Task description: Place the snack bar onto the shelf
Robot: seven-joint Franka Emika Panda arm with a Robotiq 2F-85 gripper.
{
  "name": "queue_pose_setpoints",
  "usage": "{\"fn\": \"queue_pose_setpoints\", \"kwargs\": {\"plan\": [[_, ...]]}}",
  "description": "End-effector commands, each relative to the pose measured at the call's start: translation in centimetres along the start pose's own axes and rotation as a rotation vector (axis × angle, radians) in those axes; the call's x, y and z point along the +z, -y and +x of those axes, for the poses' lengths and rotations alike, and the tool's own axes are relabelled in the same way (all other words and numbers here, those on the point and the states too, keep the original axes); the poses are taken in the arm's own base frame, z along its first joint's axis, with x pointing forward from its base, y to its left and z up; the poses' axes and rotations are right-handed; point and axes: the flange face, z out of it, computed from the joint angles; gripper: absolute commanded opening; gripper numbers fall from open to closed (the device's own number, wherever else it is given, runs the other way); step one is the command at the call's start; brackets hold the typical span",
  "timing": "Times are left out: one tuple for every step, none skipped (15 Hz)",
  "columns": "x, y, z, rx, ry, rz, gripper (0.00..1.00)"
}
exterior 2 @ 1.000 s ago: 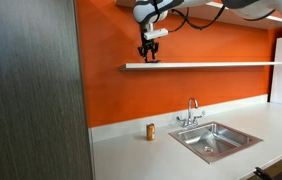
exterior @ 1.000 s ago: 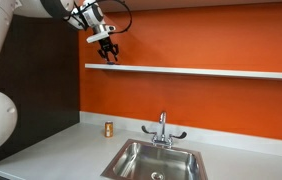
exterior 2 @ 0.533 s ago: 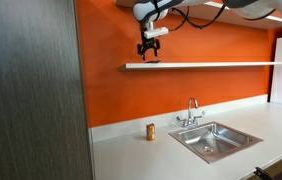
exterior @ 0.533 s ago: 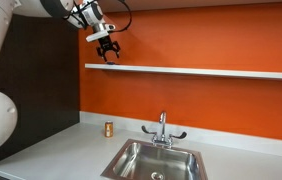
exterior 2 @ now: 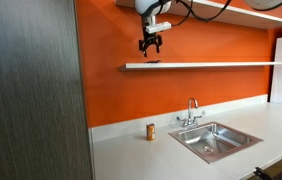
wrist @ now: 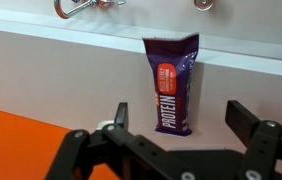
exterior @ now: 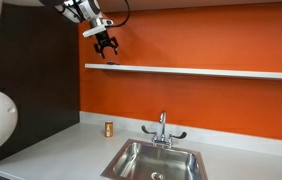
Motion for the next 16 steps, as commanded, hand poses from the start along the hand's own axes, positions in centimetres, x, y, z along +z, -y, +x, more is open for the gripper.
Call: {"fn": "queue_pose_setpoints", "kwargs": {"plan": [[-2.0, 0.2, -3.1, 0.015, 0.018, -0.001, 1.00], [-2.3, 0.3, -3.7, 0.014, 0.019, -0.002, 1.00], [-2.7, 0.4, -4.4, 0.017, 0.021, -0.002, 1.00], [-3.1, 0.6, -5.3, 0.019, 0.025, -0.006, 1.00], [-3.6, 0.9, -6.2, 0.022, 0.026, -0.008, 1.00], [-4.0, 1.1, -7.2, 0.025, 0.027, -0.007, 1.00], [-4.5, 1.5, -8.4, 0.031, 0.029, -0.012, 1.00], [-4.9, 1.8, -9.5, 0.038, 0.036, -0.014, 1.00], [-5.3, 2.2, -10.8, 0.045, 0.040, -0.013, 1.00], [-5.6, 2.8, -12.0, 0.052, 0.049, -0.014, 1.00], [-5.8, 3.2, -13.2, 0.062, 0.065, -0.015, 1.00], [-5.8, 3.6, -14.5, 0.072, 0.085, -0.015, 1.00], [-5.9, 4.0, -15.6, 0.078, 0.106, -0.013, 1.00], [-5.7, 4.4, -16.8, 0.086, 0.128, -0.015, 1.00], [-5.5, 4.7, -17.9, 0.091, 0.156, -0.011, 1.00], [-5.1, 4.9, -18.9, 0.090, 0.178, -0.008, 1.00]]}}
